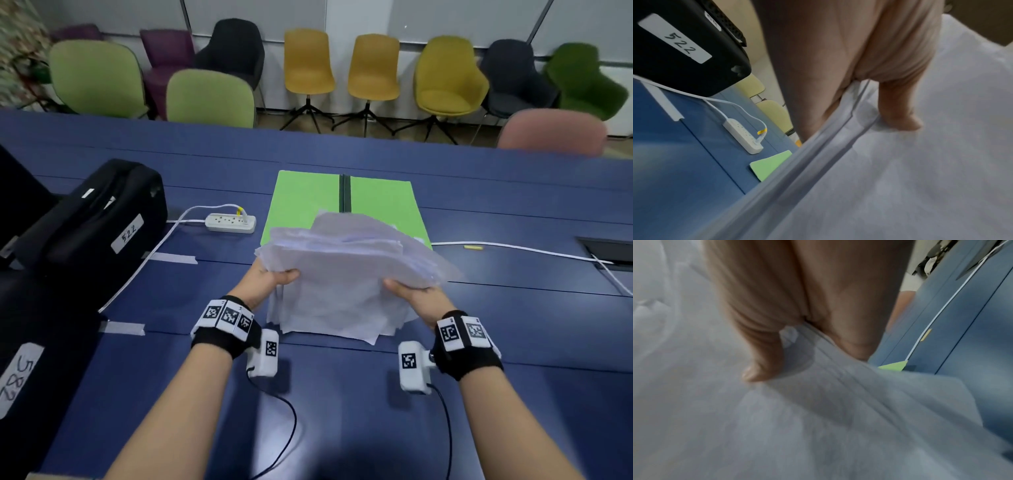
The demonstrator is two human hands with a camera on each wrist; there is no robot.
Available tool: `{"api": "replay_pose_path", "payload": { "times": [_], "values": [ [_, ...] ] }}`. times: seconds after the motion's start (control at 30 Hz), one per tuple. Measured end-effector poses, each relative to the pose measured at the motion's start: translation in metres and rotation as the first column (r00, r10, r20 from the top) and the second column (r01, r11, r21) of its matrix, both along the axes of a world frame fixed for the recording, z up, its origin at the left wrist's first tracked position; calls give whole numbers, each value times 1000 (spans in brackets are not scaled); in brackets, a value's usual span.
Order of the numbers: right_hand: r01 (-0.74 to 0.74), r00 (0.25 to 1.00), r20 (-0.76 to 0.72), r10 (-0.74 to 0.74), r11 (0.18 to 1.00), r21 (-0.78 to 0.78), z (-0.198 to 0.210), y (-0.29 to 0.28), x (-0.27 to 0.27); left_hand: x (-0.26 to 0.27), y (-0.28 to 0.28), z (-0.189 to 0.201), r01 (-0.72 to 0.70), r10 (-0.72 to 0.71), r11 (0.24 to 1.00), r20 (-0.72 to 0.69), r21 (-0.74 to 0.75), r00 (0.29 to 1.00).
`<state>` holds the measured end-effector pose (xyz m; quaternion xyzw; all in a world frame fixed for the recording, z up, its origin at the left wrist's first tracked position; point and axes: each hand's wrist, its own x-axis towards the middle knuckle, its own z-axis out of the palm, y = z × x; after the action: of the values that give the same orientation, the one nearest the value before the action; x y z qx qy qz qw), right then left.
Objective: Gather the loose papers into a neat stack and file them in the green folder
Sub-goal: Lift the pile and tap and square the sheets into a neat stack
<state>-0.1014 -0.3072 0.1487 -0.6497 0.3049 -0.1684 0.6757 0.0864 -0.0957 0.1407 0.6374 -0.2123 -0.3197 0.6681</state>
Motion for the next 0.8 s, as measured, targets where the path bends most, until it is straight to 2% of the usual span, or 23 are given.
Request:
{"api": "replay_pose_path", "payload": {
  "times": [0.1,0.2,0.3,0.43,0.53,0.67,0.8],
  "values": [
    [164,982,105,-157,985,-60,13,3,10,-1,-6,10,-44,43,997,-16,-61,999],
    [215,964,180,-198,973,-81,31,4,12,-7,-11,29,-128,133,981,20,-147,991],
    [126,981,163,-107,986,-112,34,-2,1,-14,-7,36,-138,153,974,73,-181,986],
    [-77,997,-9,77,996,-40,7,-7,-16,-14,-2,13,-17,18,1000,142,-7,990],
    [-173,984,33,174,984,-37,-2,-12,-13,-9,0,4,-10,-5,995,145,102,989],
    [-329,944,-21,328,942,-65,-2,-23,-7,2,5,4,-3,-12,992,120,124,993],
    [-348,937,-19,348,932,-102,-2,-29,0,5,4,12,62,-71,992,82,107,994]
  ]
}}
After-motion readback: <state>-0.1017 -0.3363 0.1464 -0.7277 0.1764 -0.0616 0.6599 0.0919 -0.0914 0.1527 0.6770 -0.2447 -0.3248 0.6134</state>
